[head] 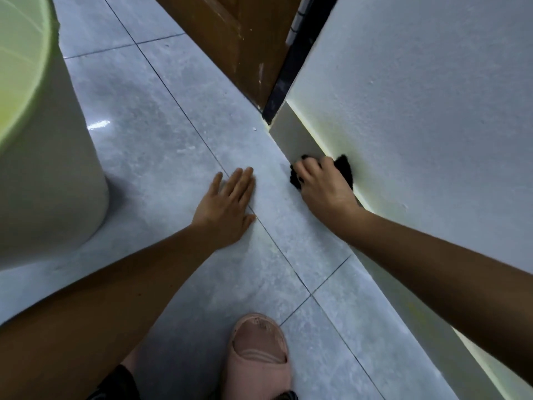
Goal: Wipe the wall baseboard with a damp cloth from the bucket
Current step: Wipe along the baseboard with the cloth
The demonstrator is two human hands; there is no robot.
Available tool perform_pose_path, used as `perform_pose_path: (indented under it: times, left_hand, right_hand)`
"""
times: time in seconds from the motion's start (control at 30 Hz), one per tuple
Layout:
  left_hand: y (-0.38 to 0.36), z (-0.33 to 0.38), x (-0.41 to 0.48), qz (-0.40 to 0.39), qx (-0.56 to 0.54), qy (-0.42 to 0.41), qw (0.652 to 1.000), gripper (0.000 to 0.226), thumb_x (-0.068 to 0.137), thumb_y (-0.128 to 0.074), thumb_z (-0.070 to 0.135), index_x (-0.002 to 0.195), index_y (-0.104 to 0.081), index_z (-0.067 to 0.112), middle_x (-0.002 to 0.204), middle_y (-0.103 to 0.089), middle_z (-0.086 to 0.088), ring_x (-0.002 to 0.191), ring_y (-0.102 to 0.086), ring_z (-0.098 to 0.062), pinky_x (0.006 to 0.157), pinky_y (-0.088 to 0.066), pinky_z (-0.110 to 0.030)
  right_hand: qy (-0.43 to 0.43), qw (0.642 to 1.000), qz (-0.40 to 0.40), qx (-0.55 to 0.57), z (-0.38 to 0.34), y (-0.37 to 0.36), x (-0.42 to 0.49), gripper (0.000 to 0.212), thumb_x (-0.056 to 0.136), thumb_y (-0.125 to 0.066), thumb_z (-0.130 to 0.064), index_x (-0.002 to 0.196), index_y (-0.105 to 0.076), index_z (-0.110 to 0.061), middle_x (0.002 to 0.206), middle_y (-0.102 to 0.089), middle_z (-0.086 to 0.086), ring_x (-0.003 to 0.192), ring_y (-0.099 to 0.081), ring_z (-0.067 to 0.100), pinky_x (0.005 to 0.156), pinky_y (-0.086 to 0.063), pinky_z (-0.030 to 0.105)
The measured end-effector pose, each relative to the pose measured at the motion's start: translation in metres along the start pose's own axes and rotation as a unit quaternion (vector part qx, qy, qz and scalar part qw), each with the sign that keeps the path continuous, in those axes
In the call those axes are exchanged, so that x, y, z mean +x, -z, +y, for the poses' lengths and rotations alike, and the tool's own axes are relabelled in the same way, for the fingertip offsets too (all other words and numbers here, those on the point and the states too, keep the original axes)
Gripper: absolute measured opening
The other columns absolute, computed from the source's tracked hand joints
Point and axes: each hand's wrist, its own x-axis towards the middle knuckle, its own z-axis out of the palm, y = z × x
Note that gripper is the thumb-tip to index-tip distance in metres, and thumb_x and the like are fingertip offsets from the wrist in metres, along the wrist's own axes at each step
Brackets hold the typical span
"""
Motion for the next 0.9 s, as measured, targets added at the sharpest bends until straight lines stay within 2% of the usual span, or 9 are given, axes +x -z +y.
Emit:
perform_pose_path:
  times: [0.07, 0.17, 0.27, 0.43, 0.6, 0.77, 0.9]
  left_hand:
    - [-0.002, 0.014, -0.004, 0.007, -0.025, -0.038, 0.999, 0.072, 0.096, -0.010, 0.051, 0.150, 0.012, 0.008, 0.159, 0.018, -0.010, 0.147, 0.012, -0.026, 0.118, 0.002, -0.046]
    - [-0.005, 0.032, -0.008, -0.023, -0.055, -0.069, 0.996, 0.079, 0.091, -0.007, 0.059, 0.149, 0.013, 0.010, 0.159, 0.018, -0.008, 0.147, 0.013, -0.023, 0.119, 0.002, -0.047]
    - [-0.007, 0.037, -0.007, -0.042, -0.039, -0.067, 0.996, 0.083, 0.093, -0.016, 0.063, 0.148, 0.016, 0.010, 0.158, 0.019, -0.008, 0.147, 0.015, -0.024, 0.118, 0.003, -0.050]
    - [-0.005, 0.037, -0.006, -0.063, -0.030, -0.066, 0.995, 0.093, 0.088, -0.021, 0.070, 0.148, 0.019, 0.011, 0.157, 0.024, -0.007, 0.146, 0.019, -0.023, 0.117, 0.003, -0.052]
    - [-0.007, 0.038, -0.007, -0.059, -0.022, -0.064, 0.996, 0.094, 0.088, -0.020, 0.070, 0.148, 0.019, 0.010, 0.158, 0.022, -0.008, 0.146, 0.017, -0.024, 0.117, 0.001, -0.052]
    - [-0.005, 0.040, -0.005, -0.068, -0.014, -0.060, 0.996, 0.094, 0.088, -0.019, 0.070, 0.148, 0.018, 0.008, 0.158, 0.022, -0.009, 0.146, 0.017, -0.025, 0.117, 0.000, -0.053]
    - [-0.002, 0.050, -0.014, -0.087, -0.001, -0.054, 0.995, 0.093, 0.089, -0.023, 0.067, 0.148, 0.015, 0.006, 0.158, 0.020, -0.011, 0.146, 0.015, -0.027, 0.117, -0.001, -0.052]
  right_hand:
    - [0.005, 1.000, -0.012, -0.017, 0.001, -0.004, -0.018, 0.033, 0.094, -0.045, -0.029, 0.122, -0.060, -0.020, 0.123, -0.037, 0.005, 0.109, -0.037, 0.026, 0.082, -0.035, 0.035]
    - [-0.011, 1.000, -0.002, -0.007, 0.013, 0.003, -0.018, 0.034, 0.094, -0.046, -0.028, 0.123, -0.060, -0.019, 0.128, -0.038, 0.005, 0.114, -0.038, 0.026, 0.087, -0.036, 0.036]
    - [-0.048, 0.998, 0.024, 0.029, 0.021, 0.015, 0.006, 0.033, 0.096, -0.044, -0.027, 0.122, -0.061, -0.019, 0.128, -0.039, 0.005, 0.116, -0.038, 0.026, 0.089, -0.036, 0.036]
    - [-0.049, 0.997, 0.039, 0.044, 0.009, 0.010, 0.013, 0.032, 0.096, -0.043, -0.029, 0.120, -0.062, -0.020, 0.124, -0.041, 0.004, 0.113, -0.040, 0.026, 0.086, -0.036, 0.035]
    - [-0.006, 0.998, 0.006, 0.057, -0.014, -0.017, -0.035, 0.034, 0.095, -0.044, -0.026, 0.124, -0.060, -0.017, 0.129, -0.037, 0.005, 0.109, -0.038, 0.025, 0.082, -0.034, 0.034]
    - [-0.001, 0.998, -0.044, 0.044, -0.012, -0.021, -0.072, 0.029, 0.092, -0.048, -0.025, 0.116, -0.064, -0.020, 0.124, -0.039, 0.004, 0.106, -0.038, 0.025, 0.080, -0.035, 0.035]
    - [-0.050, 0.996, -0.007, 0.067, 0.000, -0.005, -0.058, 0.030, 0.094, -0.046, -0.026, 0.118, -0.063, -0.021, 0.128, -0.040, 0.003, 0.114, -0.039, 0.024, 0.086, -0.036, 0.035]
